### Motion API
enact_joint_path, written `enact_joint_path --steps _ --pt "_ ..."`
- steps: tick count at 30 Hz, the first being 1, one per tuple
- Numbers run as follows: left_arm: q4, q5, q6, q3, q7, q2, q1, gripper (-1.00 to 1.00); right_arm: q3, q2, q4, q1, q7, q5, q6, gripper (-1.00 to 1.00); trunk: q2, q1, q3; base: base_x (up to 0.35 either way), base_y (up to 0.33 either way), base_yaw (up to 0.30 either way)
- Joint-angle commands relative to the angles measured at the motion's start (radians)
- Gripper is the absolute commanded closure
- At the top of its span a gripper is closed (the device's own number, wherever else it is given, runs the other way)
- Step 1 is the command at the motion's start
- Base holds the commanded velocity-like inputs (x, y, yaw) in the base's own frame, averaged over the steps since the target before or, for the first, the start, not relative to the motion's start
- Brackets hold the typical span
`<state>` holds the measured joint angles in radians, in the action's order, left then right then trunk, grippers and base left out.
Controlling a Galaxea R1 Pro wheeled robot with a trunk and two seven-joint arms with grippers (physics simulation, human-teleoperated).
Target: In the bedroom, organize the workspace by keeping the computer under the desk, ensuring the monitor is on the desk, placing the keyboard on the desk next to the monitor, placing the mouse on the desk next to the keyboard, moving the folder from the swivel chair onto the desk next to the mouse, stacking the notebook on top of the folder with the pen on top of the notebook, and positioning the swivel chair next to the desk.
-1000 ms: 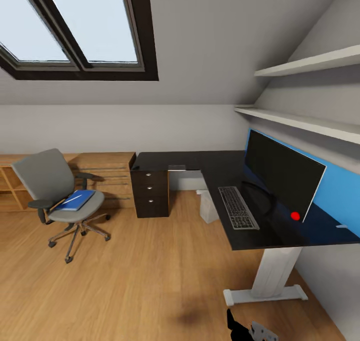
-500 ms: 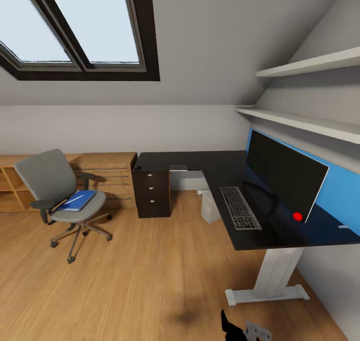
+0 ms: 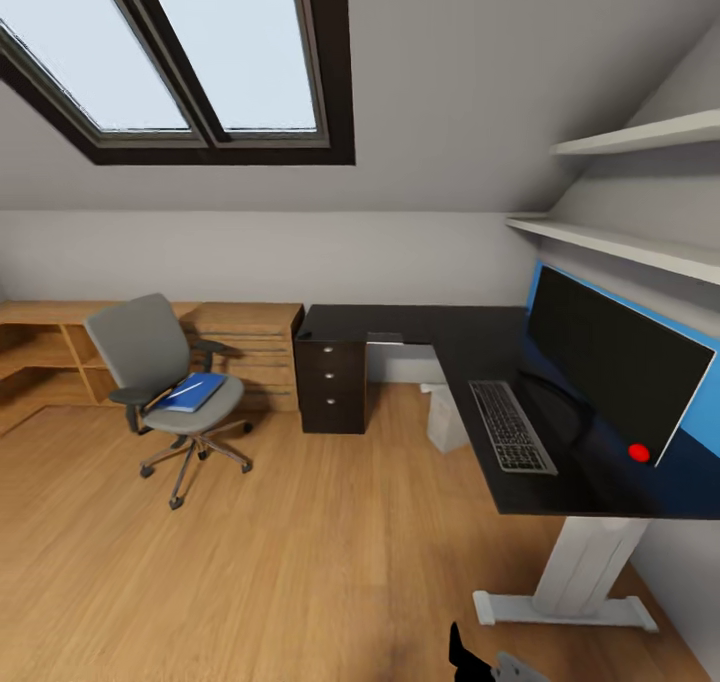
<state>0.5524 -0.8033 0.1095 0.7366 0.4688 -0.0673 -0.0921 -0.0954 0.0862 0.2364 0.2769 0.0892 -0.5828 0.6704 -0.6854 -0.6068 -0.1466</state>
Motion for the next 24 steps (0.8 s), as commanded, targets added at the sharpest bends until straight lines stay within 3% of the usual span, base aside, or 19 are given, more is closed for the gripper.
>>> enact_joint_path --steps 1,10,18,24 --pt "0.001 -0.010 0.018 0.009 0.006 -0.001 -0.001 -1.00 -0.005 0.000 -0.001 0.001 0.005 -0.011 0.011 -1.00 -0.001 0.000 -0.002 0.000 0.000 0.293" --pt "-0.002 -0.005 0.156 0.008 0.008 0.000 -0.001 -1.00 -0.007 0.000 -0.002 0.001 -0.001 -0.006 0.068 -1.00 -0.001 0.000 -0.002 0.013 0.000 0.293" --pt "-0.005 -0.009 0.162 0.012 0.009 0.001 -0.001 -1.00 -0.008 -0.006 -0.002 0.001 -0.014 -0.003 0.071 -1.00 -0.001 0.000 0.000 0.268 0.000 0.276" --pt "-0.006 -0.010 0.161 0.012 0.010 0.001 -0.001 -1.00 -0.006 -0.008 -0.003 0.001 -0.015 -0.003 0.087 -1.00 -0.001 0.000 0.008 0.319 0.000 0.057"
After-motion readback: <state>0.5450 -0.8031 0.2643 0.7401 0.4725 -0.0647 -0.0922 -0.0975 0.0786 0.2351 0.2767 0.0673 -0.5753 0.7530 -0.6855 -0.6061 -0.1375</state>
